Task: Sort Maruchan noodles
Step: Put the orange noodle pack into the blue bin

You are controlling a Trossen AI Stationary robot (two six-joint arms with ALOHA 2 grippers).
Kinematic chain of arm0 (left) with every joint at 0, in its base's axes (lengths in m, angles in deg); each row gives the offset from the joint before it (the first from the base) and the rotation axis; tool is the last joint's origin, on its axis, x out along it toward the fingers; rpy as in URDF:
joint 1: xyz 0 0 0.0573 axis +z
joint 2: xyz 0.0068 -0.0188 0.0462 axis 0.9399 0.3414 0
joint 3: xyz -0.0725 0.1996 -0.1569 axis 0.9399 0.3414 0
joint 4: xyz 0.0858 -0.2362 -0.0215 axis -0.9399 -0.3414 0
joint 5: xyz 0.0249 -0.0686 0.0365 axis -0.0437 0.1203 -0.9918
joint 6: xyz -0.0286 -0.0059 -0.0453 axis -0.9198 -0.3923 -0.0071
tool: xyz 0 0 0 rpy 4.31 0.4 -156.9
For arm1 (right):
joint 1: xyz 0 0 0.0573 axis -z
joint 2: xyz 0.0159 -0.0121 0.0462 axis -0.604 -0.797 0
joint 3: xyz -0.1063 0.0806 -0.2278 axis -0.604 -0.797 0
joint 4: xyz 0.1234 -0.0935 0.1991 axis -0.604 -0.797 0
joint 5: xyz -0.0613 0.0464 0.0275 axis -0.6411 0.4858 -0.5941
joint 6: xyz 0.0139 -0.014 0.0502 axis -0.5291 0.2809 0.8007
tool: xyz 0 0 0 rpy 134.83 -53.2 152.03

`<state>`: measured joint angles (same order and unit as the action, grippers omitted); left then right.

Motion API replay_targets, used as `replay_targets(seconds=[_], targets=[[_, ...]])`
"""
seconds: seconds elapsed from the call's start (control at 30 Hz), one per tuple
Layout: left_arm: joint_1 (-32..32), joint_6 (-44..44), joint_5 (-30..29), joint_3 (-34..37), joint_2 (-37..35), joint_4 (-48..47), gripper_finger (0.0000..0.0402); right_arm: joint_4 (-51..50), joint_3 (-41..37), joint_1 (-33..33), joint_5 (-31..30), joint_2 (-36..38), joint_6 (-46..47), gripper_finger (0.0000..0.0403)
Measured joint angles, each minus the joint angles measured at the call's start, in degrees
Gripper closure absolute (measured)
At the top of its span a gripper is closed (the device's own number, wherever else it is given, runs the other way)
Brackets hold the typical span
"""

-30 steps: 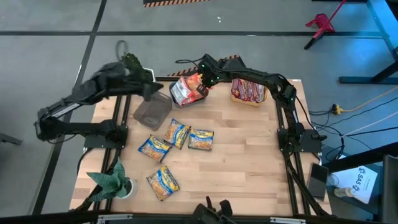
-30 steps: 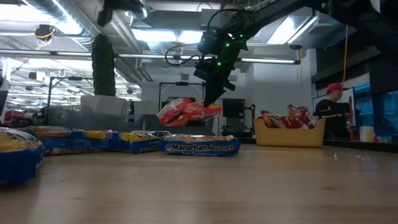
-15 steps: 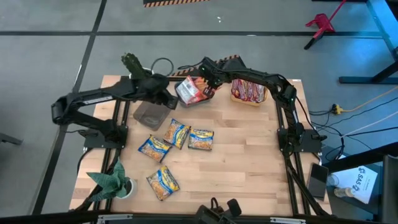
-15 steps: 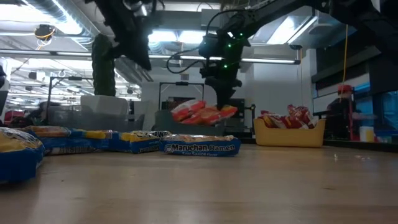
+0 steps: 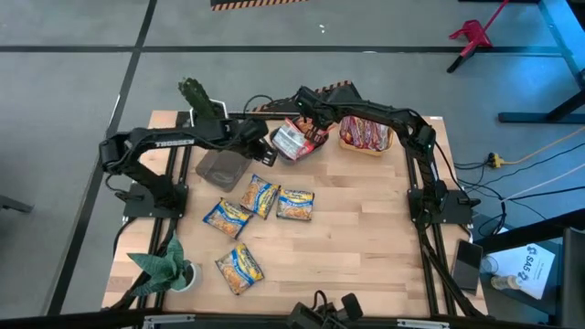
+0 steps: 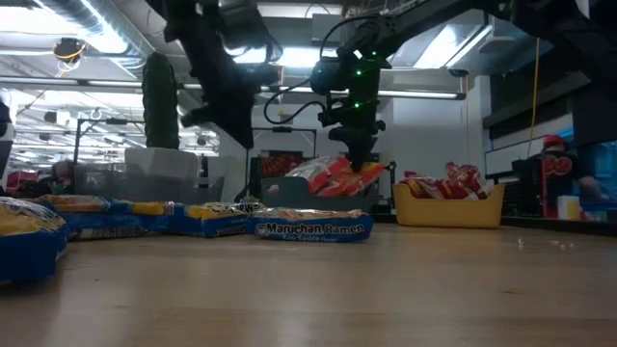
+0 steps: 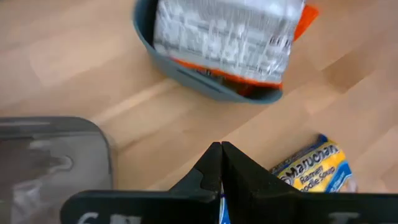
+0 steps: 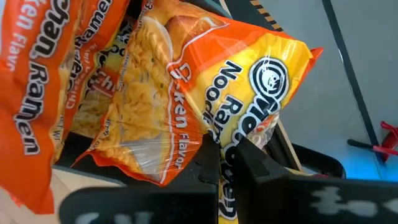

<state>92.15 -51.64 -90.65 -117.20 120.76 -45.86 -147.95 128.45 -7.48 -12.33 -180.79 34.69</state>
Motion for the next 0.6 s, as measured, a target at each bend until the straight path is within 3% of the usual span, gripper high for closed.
replay_targets(seconds=[0.6], targets=[[1.25, 1.10, -1.65, 0.04, 12.28, 8.21, 0.0401, -0.13, -0.03, -0.01, 0.49, 0.09, -0.14, 0.0402]])
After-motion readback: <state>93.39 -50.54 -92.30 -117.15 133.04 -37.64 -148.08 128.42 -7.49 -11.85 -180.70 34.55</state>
